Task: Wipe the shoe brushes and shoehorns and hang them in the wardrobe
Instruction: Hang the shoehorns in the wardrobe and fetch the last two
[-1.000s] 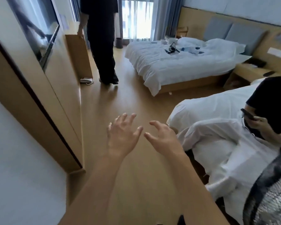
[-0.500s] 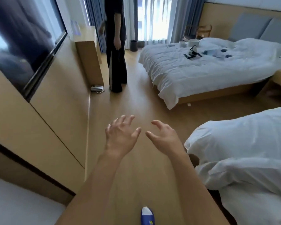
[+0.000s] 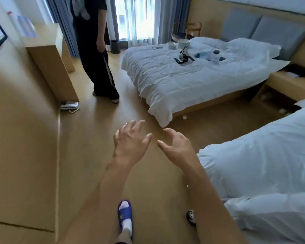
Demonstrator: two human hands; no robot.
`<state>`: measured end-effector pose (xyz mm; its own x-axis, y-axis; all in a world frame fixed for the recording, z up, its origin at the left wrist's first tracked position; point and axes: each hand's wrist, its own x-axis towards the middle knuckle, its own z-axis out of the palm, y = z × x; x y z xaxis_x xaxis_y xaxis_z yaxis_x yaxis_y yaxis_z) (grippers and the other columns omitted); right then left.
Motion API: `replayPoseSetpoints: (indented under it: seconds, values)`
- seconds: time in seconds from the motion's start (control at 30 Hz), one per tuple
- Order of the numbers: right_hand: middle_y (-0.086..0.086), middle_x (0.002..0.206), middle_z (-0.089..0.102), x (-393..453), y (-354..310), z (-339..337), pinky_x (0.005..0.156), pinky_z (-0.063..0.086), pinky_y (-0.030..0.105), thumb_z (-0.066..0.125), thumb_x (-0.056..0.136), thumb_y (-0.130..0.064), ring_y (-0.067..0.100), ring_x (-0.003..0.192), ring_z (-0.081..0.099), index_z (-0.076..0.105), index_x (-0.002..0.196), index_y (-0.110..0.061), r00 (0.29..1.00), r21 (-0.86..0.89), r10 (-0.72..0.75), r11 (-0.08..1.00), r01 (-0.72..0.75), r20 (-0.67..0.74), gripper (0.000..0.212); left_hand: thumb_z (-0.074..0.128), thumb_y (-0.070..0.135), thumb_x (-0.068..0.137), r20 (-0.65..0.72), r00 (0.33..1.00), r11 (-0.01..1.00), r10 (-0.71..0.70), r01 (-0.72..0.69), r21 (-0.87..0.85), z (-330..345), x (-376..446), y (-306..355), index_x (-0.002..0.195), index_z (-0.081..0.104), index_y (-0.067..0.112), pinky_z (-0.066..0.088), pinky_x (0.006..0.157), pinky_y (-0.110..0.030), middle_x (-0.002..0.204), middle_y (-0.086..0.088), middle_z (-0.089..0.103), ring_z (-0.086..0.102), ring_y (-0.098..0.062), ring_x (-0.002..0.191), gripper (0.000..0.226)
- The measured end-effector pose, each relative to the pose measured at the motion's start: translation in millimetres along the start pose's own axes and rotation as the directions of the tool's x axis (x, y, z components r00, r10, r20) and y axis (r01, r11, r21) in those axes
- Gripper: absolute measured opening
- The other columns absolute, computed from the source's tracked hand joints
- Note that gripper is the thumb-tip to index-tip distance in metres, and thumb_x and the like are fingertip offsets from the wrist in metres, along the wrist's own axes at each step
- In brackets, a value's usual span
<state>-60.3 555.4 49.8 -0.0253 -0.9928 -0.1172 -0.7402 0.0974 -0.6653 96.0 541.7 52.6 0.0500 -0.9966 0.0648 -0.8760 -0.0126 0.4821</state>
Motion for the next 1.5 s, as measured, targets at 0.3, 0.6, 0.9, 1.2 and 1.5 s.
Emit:
replayPoseSetpoints:
  seconds: [0.3,0.6,0.9,1.2,1.5]
  values:
    - [0.001,0.141,0.054,161.2,19.4,-41.7,0.106,0.044,0.035,0.061,0.092,-0.046,0.020,0.128,0.052,0.047,0.143,-0.029,0.965,-0.018,0.189,0.981,-0.195,-0.182,0.056,0.058,0.047,0.093,0.116,0.955,0.960,0.272,-0.261,-0.101,50.3,199.2,49.4,0.142,0.048,0.029,0.027,0.115,-0.044,0.147,0.004,0.047,0.038,-0.020,0.139,0.053]
    - [0.000,0.149,0.047,282.5,52.8,-89.0,0.108,0.041,0.033,0.061,0.093,-0.046,0.018,0.136,0.046,0.046,0.145,-0.026,0.872,-0.004,0.337,0.932,-0.362,-0.355,0.058,0.051,0.050,0.095,0.278,0.812,0.858,0.514,-0.495,-0.140,87.5,351.4,120.7,0.150,0.033,0.036,0.015,0.121,-0.048,0.157,0.006,0.033,0.024,-0.020,0.148,0.059]
    - [0.003,0.159,0.035,406.6,131.4,-141.3,0.117,0.033,0.041,0.058,0.094,-0.050,0.023,0.147,0.030,0.042,0.148,-0.030,0.808,0.008,0.418,0.890,-0.457,-0.415,0.060,0.048,0.052,0.096,0.348,0.737,0.806,0.579,-0.581,-0.112,157.4,471.0,199.3,0.153,0.025,0.037,0.011,0.122,-0.049,0.162,0.006,0.022,0.016,-0.020,0.151,0.063]
    - [0.002,0.155,0.040,542.9,210.3,-266.0,0.116,0.034,0.043,0.059,0.095,-0.046,0.021,0.145,0.033,0.041,0.149,-0.027,0.817,0.052,0.413,0.902,-0.429,-0.402,0.060,0.048,0.054,0.096,0.314,0.723,0.778,0.615,-0.623,-0.086,236.8,601.0,341.1,0.151,0.026,0.041,0.013,0.121,-0.050,0.162,0.005,0.024,0.018,-0.023,0.150,0.061]
    - [-0.002,0.154,0.041,608.9,305.1,-353.5,0.115,0.036,0.041,0.058,0.094,-0.050,0.019,0.143,0.036,0.041,0.148,-0.031,0.717,0.120,0.519,0.839,-0.530,-0.466,0.059,0.047,0.054,0.097,0.381,0.632,0.721,0.674,-0.675,-0.155,320.7,675.4,477.0,0.151,0.028,0.038,0.016,0.122,-0.052,0.161,0.005,0.026,0.021,-0.021,0.150,0.060]
